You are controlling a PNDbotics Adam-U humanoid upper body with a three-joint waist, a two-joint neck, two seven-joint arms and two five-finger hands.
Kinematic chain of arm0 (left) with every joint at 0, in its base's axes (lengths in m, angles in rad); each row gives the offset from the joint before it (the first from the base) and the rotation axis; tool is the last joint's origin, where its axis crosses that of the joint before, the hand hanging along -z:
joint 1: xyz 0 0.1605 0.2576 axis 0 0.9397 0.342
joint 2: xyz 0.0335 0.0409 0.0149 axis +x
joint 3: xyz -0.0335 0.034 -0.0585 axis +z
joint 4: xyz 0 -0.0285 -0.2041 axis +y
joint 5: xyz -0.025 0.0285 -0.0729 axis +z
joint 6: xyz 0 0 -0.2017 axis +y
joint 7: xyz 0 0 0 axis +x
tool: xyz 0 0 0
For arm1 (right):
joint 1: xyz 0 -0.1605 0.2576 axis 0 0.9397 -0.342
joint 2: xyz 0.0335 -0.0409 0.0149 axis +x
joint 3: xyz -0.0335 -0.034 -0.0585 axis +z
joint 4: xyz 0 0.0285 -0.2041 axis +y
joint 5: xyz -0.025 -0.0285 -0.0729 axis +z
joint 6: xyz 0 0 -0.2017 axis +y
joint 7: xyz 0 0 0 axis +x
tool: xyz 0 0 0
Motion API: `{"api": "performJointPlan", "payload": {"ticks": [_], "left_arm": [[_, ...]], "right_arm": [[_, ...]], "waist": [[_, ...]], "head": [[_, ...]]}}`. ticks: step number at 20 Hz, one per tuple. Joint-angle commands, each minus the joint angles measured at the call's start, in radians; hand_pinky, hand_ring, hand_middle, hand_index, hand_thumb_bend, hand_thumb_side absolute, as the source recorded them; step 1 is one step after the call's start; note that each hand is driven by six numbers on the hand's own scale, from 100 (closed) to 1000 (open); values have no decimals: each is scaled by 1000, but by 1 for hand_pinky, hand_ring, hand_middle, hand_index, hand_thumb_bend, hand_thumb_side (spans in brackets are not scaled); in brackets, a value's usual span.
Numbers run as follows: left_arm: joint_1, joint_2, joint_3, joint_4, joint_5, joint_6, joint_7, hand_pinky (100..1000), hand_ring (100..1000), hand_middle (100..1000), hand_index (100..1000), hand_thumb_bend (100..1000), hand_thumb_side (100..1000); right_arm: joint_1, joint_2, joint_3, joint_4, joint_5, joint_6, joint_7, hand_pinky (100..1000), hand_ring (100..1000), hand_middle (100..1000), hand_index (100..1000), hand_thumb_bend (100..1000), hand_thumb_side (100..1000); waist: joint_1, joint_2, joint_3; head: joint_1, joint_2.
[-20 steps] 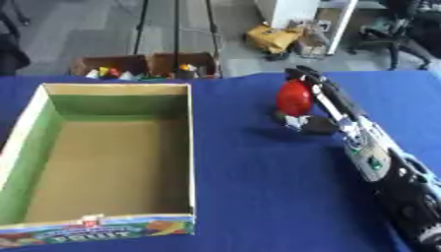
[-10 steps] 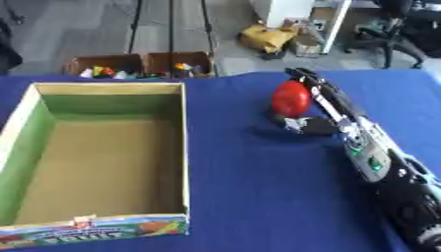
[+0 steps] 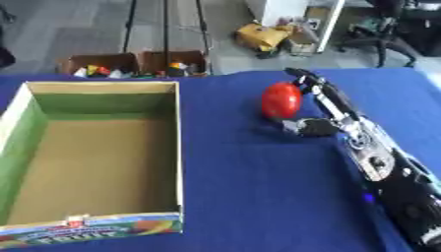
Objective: Pick up objects on the table and place them in the box.
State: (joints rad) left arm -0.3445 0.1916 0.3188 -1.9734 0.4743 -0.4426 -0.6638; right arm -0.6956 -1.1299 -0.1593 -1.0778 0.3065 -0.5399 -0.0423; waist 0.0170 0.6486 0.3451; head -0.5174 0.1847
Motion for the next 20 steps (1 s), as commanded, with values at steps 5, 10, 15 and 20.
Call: {"api": "performJointPlan", "payload": {"ticks": [5,10,15,20], "left_arm": [[-1,12,12,-17,-6,-94,-99,563,712,683,895,100,815],[-2,11,11,-18,-6,-93,-102,563,711,683,895,100,816],[-2,10,12,-18,-9,-93,-102,563,711,683,894,100,816],[-1,11,15,-17,-11,-93,-100,564,715,684,894,100,816]], "right_arm": [[-13,-30,0,-31,23,-16,37,706,1000,640,982,704,567],[-21,-20,1,-30,42,-2,13,685,1000,585,953,687,581],[-22,-16,6,-33,28,4,-25,648,1000,510,915,667,579],[-16,-13,11,-30,0,5,-20,611,1000,518,921,646,499]], "waist": [[-3,-28,2],[-5,-23,6],[-7,-20,6],[-7,-20,4]], "head": [[-6,-7],[-10,-11],[-10,-8],[-7,-5]]}}
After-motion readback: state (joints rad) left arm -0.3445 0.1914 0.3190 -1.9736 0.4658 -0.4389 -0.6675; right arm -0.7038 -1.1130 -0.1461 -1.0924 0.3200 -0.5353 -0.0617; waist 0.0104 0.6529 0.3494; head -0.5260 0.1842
